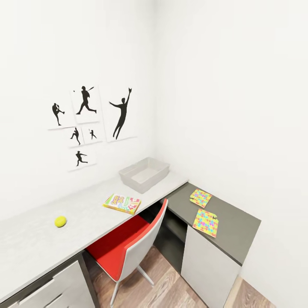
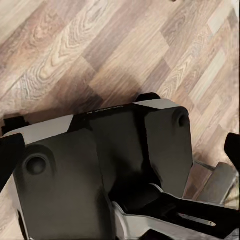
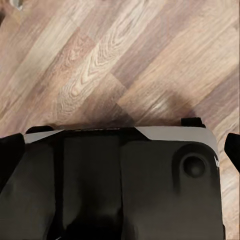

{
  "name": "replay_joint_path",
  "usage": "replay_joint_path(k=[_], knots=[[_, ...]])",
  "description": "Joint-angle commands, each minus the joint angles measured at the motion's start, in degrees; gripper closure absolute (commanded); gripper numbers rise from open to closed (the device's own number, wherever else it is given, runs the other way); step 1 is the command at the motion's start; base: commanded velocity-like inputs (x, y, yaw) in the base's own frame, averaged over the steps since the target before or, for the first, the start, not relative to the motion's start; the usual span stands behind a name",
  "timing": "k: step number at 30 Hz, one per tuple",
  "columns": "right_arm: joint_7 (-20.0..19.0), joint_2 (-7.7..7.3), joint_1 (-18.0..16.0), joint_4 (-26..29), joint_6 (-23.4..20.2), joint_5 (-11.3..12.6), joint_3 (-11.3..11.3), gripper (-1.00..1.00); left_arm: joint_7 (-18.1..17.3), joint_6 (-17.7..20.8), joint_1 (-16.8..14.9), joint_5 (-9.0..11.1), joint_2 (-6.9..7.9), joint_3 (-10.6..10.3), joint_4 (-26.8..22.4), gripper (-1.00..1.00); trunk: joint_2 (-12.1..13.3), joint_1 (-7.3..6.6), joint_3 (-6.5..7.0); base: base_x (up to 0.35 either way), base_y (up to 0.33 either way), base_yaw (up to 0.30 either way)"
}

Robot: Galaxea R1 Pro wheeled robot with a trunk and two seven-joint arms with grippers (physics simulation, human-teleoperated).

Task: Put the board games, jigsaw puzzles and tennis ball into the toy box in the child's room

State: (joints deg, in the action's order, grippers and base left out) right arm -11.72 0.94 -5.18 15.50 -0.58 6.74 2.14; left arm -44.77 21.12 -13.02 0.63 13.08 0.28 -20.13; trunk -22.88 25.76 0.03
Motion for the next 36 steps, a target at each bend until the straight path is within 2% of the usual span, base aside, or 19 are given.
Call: replay_joint_path(k=[1,4,7,8,9,10,13,16,19,23,28,30,32,34,36], knots=[[-1.38,-0.18,0.04,0.85,-0.09,0.57,0.21,-1.00,-1.62,0.45,0.01,0.08,0.59,0.04,-0.10,-1.00,-0.04,0.02,-0.03,0.000,0.000,0.000],[-6.87,-1.64,0.16,4.31,-0.20,1.27,0.28,-1.00,-8.39,0.42,0.01,0.08,3.04,0.06,-0.27,-1.00,-0.04,0.02,-0.03,0.000,0.000,0.000],[-10.72,-2.50,0.21,5.88,-0.20,2.47,0.34,-1.00,-12.84,0.42,0.01,0.08,4.43,0.07,-0.55,-1.00,-0.04,0.02,-0.03,0.000,0.000,0.000],[-13.53,-3.01,0.26,6.71,-0.27,3.55,0.40,-1.00,-15.90,0.46,0.01,0.06,5.33,0.07,-0.91,-1.00,-0.04,0.02,-0.03,0.000,0.000,0.000],[-14.95,-3.28,0.26,7.05,-0.31,4.12,0.46,-1.00,-17.39,0.50,0.01,0.03,5.76,0.07,-1.15,-1.00,-0.04,0.02,-0.03,0.000,0.000,0.000],[-23.55,-5.58,0.26,8.61,-0.73,7.57,0.68,-1.00,-24.63,0.99,0.01,-0.04,7.87,0.07,-3.44,-1.00,-0.04,0.02,-0.03,0.000,0.000,0.000],[-30.23,-7.56,0.27,11.33,-1.94,10.30,0.73,-1.00,-28.62,1.79,0.01,-0.02,8.94,0.07,-6.37,-1.00,-0.04,0.02,-0.03,0.000,0.000,0.000],[-34.79,-8.54,0.30,15.90,-5.25,12.16,0.75,-1.00,-31.48,4.36,0.01,0.03,9.33,0.26,-9.94,-1.00,-0.04,0.02,-0.03,0.000,0.000,0.000],[-36.71,-8.86,0.28,22.08,-9.83,12.81,0.80,-1.00,-33.66,7.81,0.01,0.06,9.33,0.43,-15.23,-1.00,-0.04,0.02,-0.03,0.000,0.000,0.000],[-37.42,-8.95,0.33,30.79,-14.70,13.11,0.77,-1.00,-35.78,13.00,0.01,0.07,9.24,0.56,-22.27,-1.00,-0.04,0.02,-0.03,0.000,0.000,0.000],[-37.63,-8.76,0.34,41.49,-19.28,13.21,0.83,-1.00,-37.72,19.15,0.01,0.07,9.10,1.47,-31.18,-1.00,-0.04,0.02,-0.03,0.000,0.000,0.000],[-37.64,-8.68,0.34,43.98,-20.24,13.24,0.87,-1.00,-38.27,20.49,-0.01,0.07,9.14,2.15,-33.07,-1.00,-0.04,0.02,-0.03,0.000,0.000,0.000],[-37.71,-8.61,0.34,48.66,-21.96,13.31,0.95,-1.00,-39.64,22.58,-0.07,0.06,9.37,4.05,-36.44,-1.00,-0.04,0.02,-0.03,0.000,0.000,0.000],[-37.73,-8.55,0.34,50.83,-22.74,13.37,1.01,-1.00,-40.56,23.32,-0.12,0.03,9.65,5.45,-37.93,-1.00,-0.04,0.02,-0.03,0.000,0.000,0.000],[-37.76,-8.41,0.34,54.16,-23.82,13.89,1.06,-1.00,-42.51,24.53,-0.32,0.01,10.55,8.24,-39.89,-1.00,-0.04,0.02,-0.03,0.000,0.000,0.000]])
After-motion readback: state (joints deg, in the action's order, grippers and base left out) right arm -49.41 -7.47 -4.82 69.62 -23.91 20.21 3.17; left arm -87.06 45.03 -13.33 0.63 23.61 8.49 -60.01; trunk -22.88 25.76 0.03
